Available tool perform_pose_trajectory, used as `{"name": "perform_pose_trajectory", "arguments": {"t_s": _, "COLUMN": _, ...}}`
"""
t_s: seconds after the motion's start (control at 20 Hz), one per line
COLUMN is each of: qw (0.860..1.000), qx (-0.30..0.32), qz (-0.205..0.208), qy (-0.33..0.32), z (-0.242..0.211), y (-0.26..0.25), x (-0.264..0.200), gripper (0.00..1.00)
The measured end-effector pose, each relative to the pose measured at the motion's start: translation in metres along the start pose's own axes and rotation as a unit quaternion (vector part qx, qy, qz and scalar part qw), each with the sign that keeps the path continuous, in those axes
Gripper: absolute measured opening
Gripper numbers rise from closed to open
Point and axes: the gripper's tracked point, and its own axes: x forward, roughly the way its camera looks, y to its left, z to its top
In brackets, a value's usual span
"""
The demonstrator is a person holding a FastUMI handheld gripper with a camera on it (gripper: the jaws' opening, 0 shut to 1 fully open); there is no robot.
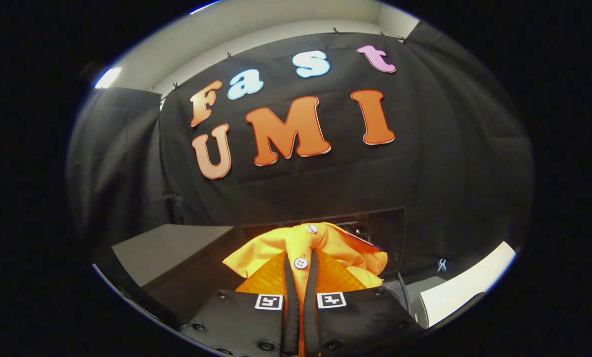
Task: Put the clothes into the washing machine and then close the washing machine lid.
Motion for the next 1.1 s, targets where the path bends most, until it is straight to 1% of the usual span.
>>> {"name": "perform_pose_trajectory", "arguments": {"t_s": 0.1, "qw": 0.999, "qx": -0.015, "qz": -0.017, "qy": 0.029, "z": -0.033, "y": -0.008, "x": 0.018, "gripper": 0.12}}
{"name": "perform_pose_trajectory", "arguments": {"t_s": 0.35, "qw": 0.992, "qx": -0.014, "qz": -0.045, "qy": 0.116, "z": -0.121, "y": -0.021, "x": 0.051, "gripper": 0.12}}
{"name": "perform_pose_trajectory", "arguments": {"t_s": 0.45, "qw": 0.986, "qx": -0.006, "qz": -0.050, "qy": 0.159, "z": -0.155, "y": -0.024, "x": 0.065, "gripper": 0.12}}
{"name": "perform_pose_trajectory", "arguments": {"t_s": 0.55, "qw": 0.978, "qx": 0.009, "qz": -0.067, "qy": 0.196, "z": -0.184, "y": -0.031, "x": 0.081, "gripper": 0.12}}
{"name": "perform_pose_trajectory", "arguments": {"t_s": 0.65, "qw": 0.971, "qx": 0.028, "qz": -0.077, "qy": 0.225, "z": -0.204, "y": -0.033, "x": 0.098, "gripper": 0.12}}
{"name": "perform_pose_trajectory", "arguments": {"t_s": 0.75, "qw": 0.965, "qx": 0.037, "qz": -0.076, "qy": 0.249, "z": -0.223, "y": -0.037, "x": 0.111, "gripper": 0.12}}
{"name": "perform_pose_trajectory", "arguments": {"t_s": 0.85, "qw": 0.953, "qx": 0.040, "qz": -0.085, "qy": 0.289, "z": -0.240, "y": -0.039, "x": 0.120, "gripper": 0.12}}
{"name": "perform_pose_trajectory", "arguments": {"t_s": 1.1, "qw": 0.914, "qx": 0.063, "qz": -0.108, "qy": 0.386, "z": -0.294, "y": -0.049, "x": 0.125, "gripper": 0.12}}
